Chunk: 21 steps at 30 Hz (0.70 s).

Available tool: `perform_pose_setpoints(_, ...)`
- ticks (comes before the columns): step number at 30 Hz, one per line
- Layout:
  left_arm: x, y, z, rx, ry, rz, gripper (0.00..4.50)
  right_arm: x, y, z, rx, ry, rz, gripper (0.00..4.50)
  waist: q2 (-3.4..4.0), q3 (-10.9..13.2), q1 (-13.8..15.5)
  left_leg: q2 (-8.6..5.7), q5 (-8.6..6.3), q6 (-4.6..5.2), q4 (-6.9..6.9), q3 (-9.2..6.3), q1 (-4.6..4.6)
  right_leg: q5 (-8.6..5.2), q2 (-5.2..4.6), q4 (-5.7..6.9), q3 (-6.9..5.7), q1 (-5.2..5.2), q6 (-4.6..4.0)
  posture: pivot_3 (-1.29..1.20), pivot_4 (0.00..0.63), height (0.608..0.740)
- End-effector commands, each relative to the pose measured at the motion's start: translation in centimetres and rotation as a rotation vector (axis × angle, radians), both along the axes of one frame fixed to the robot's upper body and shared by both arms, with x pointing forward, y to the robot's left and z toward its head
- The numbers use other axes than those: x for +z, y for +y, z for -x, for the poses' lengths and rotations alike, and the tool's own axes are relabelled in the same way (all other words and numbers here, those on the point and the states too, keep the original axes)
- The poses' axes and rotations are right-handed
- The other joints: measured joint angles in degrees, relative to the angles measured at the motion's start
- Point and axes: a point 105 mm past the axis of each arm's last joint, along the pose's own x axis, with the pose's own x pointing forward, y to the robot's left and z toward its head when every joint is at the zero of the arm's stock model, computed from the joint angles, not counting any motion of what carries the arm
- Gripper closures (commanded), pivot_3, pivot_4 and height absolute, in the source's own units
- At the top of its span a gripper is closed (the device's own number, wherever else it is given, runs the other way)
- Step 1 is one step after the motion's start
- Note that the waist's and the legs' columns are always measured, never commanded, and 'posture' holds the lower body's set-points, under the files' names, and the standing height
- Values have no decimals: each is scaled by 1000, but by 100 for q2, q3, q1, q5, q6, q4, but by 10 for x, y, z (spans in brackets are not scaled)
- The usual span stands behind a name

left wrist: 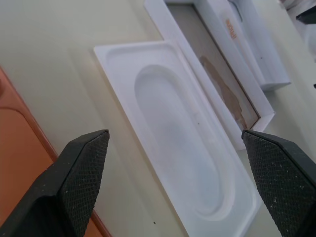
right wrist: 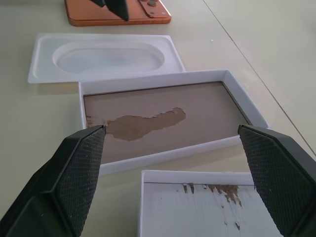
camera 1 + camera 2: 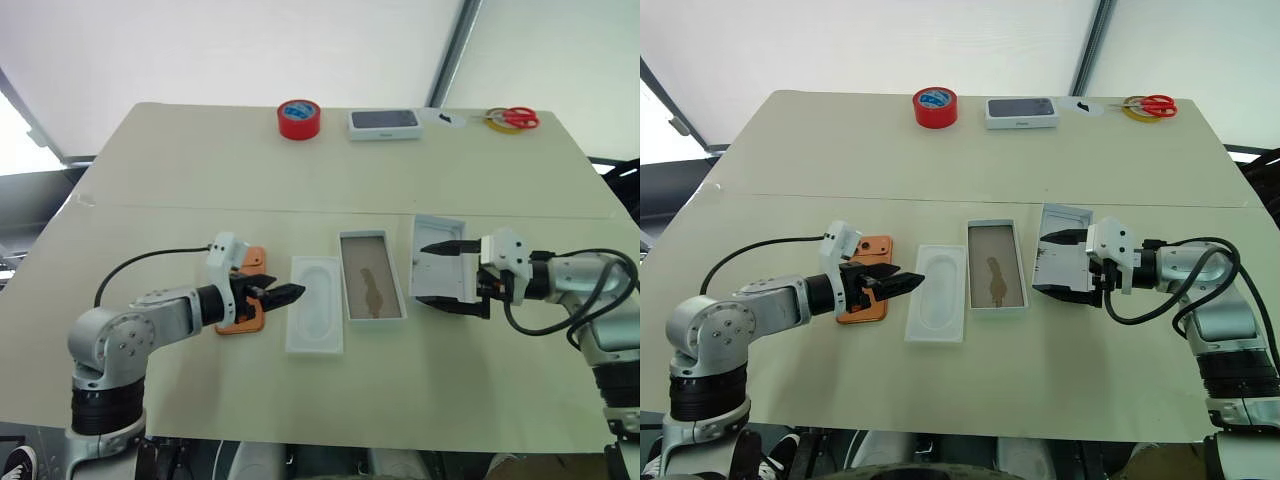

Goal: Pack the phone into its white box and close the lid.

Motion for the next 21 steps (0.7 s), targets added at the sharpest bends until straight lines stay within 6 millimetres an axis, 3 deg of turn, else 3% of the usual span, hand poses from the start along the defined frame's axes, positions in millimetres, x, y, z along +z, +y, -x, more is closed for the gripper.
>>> perform_pose_setpoints(1, 0, -1, -6, 28, 75, 14, 0, 11, -5, -3, -23, -51, -2, 17, -1, 0, 12, 0, 0, 0, 2, 0, 0, 0, 0, 0, 0, 1, 0, 0, 150, 740)
perform_pose_setpoints(8, -6, -16, -15, 1, 205, 101, 0, 11, -1, -5, -38, -73, -16, 17, -1, -2, 29, 0, 2, -3, 6, 0, 2, 0, 0, 0, 0, 4, 0, 0, 150, 740)
perform_pose_setpoints(12, -13, -15, -14, 20, 264, 146, 0, 16, -2, -7, -51, -95, -12, 17, -1, -2, 96, 0, 3, -5, 8, 0, 2, 0, 0, 0, 0, 5, 0, 0, 150, 740)
perform_pose_setpoints(15, -19, -14, -12, 40, 287, 161, 800, 18, -4, -7, -56, -102, -8, 0, -2, -3, 111, -1, 2, -5, 11, 1, 2, 0, -1, -1, 1, 6, 0, 0, 150, 740)
perform_pose_setpoints(21, -25, -16, -7, 54, 331, 228, 3936, 18, -3, -6, -55, -109, -8, 0, -1, -4, 124, -1, 3, -6, 12, 1, 1, 0, -1, -1, 1, 6, 0, 0, 150, 740)
